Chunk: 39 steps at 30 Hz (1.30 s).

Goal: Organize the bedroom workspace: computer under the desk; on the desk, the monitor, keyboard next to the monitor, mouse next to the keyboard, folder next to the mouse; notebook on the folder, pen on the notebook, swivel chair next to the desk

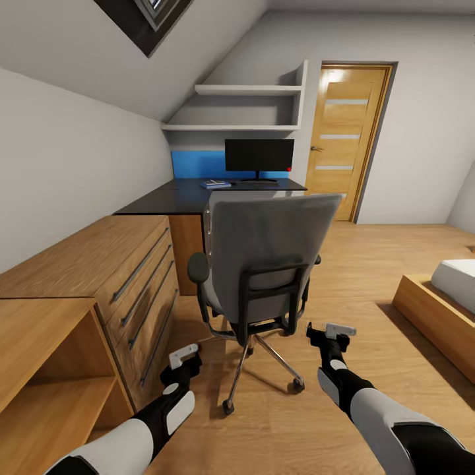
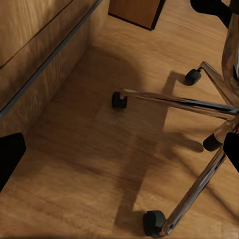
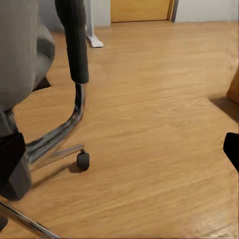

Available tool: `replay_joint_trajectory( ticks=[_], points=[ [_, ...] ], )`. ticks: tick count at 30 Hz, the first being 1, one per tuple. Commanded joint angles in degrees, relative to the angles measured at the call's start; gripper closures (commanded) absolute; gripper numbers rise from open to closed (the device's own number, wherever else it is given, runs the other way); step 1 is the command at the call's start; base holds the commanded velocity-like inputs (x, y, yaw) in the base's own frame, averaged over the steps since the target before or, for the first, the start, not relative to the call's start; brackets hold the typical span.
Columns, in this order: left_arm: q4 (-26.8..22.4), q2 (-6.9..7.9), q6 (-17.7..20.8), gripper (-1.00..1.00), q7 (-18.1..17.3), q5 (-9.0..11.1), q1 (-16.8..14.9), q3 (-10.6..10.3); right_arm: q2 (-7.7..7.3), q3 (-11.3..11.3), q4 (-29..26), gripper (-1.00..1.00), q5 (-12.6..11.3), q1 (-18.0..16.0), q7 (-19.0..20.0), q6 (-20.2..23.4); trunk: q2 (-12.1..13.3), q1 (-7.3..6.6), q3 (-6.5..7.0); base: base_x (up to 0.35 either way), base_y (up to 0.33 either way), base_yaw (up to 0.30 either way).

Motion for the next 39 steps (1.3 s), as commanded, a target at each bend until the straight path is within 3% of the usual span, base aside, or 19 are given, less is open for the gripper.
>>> replay_joint_trajectory(
  ticks=[1, 10, 39],
  points=[
    [0.0, 0.02, -0.2, -1.00, 0.3, 0.5, -0.1, -0.4, -0.23, 0.0, 0.0, -1.00, -0.6, 0.0, -0.3, -0.2, 0.0, -0.01, -0.06, 0.000, 0.000, 0.000],
    [0.0, 0.12, -0.1, -1.00, 0.1, 0.7, -0.1, -0.1, -1.09, -1.0, 0.0, -1.00, -3.2, 0.0, -1.4, -0.2, 0.0, -0.01, -0.06, 0.064, 0.000, 0.000],
    [-0.1, -0.05, 0.0, -1.00, -0.1, 0.3, -0.1, -0.5, -2.38, -2.2, -0.1, -1.00, -3.9, 0.0, -1.5, -0.2, 0.0, -0.01, -0.06, 0.213, 0.000, 0.000]
  ],
)
